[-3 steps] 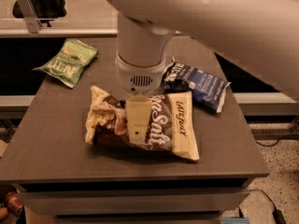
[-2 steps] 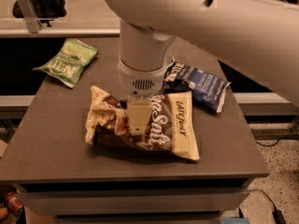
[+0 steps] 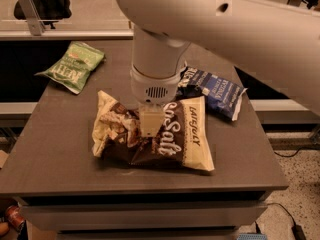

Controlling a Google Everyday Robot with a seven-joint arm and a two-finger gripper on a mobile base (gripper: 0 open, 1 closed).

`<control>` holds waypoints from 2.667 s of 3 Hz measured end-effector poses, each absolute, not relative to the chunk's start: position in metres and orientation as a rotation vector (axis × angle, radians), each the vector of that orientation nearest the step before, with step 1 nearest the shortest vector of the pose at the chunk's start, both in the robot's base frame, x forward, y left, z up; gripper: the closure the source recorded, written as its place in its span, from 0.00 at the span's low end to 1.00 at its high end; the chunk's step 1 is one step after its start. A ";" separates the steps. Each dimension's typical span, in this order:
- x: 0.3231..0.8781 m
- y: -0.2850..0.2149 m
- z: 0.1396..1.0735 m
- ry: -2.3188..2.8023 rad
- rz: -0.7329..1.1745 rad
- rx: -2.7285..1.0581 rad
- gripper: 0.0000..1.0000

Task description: Move brown chip bag near green jalapeno chip bag

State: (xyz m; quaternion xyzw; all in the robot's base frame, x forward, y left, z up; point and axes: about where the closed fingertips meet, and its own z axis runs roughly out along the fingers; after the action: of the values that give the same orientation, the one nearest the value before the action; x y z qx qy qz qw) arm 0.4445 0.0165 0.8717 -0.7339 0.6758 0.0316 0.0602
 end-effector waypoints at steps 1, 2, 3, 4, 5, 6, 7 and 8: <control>0.445 0.016 0.873 2.049 0.094 -2.218 1.00; 0.445 0.016 0.874 2.049 0.093 -2.218 1.00; 0.450 0.009 0.898 2.040 0.060 -2.202 1.00; 0.457 0.004 0.926 2.019 0.025 -2.190 1.00; 0.464 0.002 0.951 1.991 -0.014 -2.176 1.00; 0.476 0.000 0.978 1.964 -0.068 -2.145 1.00; 0.496 0.002 1.000 1.934 -0.122 -2.115 1.00; 0.519 0.014 1.015 1.897 -0.162 -2.105 1.00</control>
Offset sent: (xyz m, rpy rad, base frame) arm 0.0127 -0.0188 0.0308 -0.0067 -0.0305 -0.0388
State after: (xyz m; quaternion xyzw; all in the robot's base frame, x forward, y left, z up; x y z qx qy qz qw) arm 0.5190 0.0142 1.0148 -0.7330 0.6608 -0.0563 0.1510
